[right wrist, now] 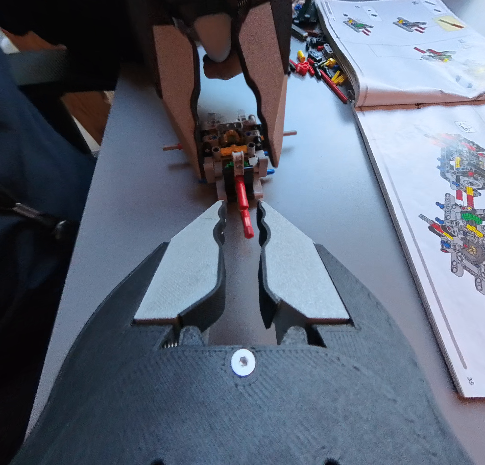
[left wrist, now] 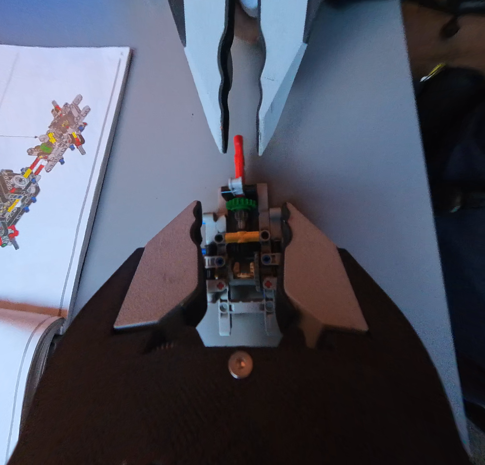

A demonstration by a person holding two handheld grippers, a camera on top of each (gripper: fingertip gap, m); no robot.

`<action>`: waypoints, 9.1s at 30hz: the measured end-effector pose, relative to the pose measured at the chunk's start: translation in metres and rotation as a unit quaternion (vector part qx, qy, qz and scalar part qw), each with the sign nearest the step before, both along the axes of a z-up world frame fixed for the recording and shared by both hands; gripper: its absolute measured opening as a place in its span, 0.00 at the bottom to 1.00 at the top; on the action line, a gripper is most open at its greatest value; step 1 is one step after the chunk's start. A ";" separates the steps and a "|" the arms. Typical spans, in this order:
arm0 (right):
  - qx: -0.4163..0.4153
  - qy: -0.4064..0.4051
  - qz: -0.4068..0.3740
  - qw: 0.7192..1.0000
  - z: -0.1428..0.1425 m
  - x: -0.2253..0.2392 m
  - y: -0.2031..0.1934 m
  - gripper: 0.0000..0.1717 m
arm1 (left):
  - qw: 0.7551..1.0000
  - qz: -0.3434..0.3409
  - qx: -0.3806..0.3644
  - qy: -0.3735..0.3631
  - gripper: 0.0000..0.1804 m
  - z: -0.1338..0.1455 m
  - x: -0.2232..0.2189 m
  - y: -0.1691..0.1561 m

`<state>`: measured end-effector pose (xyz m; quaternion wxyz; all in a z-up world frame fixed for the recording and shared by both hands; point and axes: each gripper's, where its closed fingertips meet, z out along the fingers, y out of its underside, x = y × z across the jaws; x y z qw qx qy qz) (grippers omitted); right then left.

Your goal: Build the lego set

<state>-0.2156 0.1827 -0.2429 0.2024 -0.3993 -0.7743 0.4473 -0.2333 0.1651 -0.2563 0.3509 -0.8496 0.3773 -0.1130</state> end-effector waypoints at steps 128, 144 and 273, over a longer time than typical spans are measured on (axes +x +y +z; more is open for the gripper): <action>0.036 -0.015 -0.026 0.999 -0.009 -0.006 -0.010 0.17 | 0.996 0.043 -0.045 0.057 0.42 0.008 -0.080 -0.039; -0.002 -0.101 -0.019 0.995 -0.025 -0.037 -0.054 0.37 | 0.989 0.013 -0.136 0.048 0.46 -0.020 -0.094 -0.079; 0.054 -0.027 -0.113 0.992 -0.004 -0.005 0.055 0.15 | 0.997 0.059 0.041 0.001 0.22 0.059 -0.076 -0.043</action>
